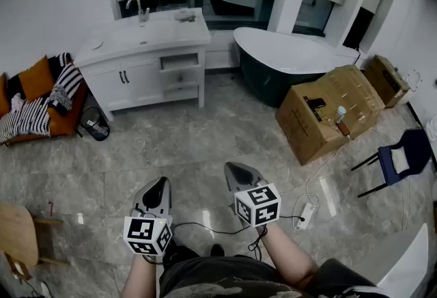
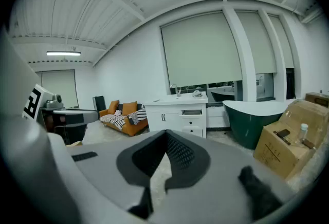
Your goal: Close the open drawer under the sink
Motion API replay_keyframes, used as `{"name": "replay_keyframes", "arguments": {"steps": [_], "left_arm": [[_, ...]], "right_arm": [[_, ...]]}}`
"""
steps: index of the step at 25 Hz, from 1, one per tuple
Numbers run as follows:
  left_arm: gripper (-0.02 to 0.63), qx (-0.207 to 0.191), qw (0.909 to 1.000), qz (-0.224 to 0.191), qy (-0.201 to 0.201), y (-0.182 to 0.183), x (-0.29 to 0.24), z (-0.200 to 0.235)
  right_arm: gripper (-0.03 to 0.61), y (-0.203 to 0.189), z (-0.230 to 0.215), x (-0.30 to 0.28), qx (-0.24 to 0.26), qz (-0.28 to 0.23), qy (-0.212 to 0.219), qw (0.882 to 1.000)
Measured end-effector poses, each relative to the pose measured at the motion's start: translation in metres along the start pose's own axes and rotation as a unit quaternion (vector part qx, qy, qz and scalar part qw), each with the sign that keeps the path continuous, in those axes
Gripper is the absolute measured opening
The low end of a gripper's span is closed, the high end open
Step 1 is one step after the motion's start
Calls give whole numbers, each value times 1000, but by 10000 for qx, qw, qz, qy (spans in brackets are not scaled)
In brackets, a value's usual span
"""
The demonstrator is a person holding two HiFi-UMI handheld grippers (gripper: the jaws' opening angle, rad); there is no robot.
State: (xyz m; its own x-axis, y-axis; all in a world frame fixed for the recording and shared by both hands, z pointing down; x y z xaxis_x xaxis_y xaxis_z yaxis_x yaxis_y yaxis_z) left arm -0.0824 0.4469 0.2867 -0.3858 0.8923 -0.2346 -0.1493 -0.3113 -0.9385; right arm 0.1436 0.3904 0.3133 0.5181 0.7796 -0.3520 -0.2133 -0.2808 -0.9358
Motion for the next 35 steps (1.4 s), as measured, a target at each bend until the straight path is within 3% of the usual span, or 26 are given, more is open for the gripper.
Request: {"name": "replay_keyframes", "arguments": {"steps": [13, 18, 26, 30, 35], "left_arm": [[20, -20, 9997, 165, 171, -10, 10, -18], [20, 108, 9997, 207, -78, -7, -11, -5], [20, 378, 9985, 392, -40, -4, -101, 62], [20, 289, 9981, 504, -197, 5, -175, 109], [20, 487, 9960, 691, -279, 21, -250, 169]], "right_arm": [[23, -16, -7, 14, -20, 96, 169, 9998], [23, -16, -12, -8, -165, -37, 242, 9996], [26, -18, -40, -85, -258, 98, 224, 9994], [26, -11, -69, -152, -353, 22, -57, 9994], [26, 1, -104, -241, -560, 332, -317, 9974]]}}
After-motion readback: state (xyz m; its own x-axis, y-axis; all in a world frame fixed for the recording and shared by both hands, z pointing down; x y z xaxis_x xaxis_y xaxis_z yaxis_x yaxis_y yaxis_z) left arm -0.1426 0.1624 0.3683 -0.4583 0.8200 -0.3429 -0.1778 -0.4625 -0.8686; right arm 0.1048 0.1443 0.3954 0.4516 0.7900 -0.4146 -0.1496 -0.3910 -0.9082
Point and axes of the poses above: the fingertips, and each gripper's own axes: x backward along the fingers, z to its left, y out of its top, the point moved 7 cm from there along x, backward along the fingers, and after that the axes turned 9 degrees about x, right-handed, at the moved point
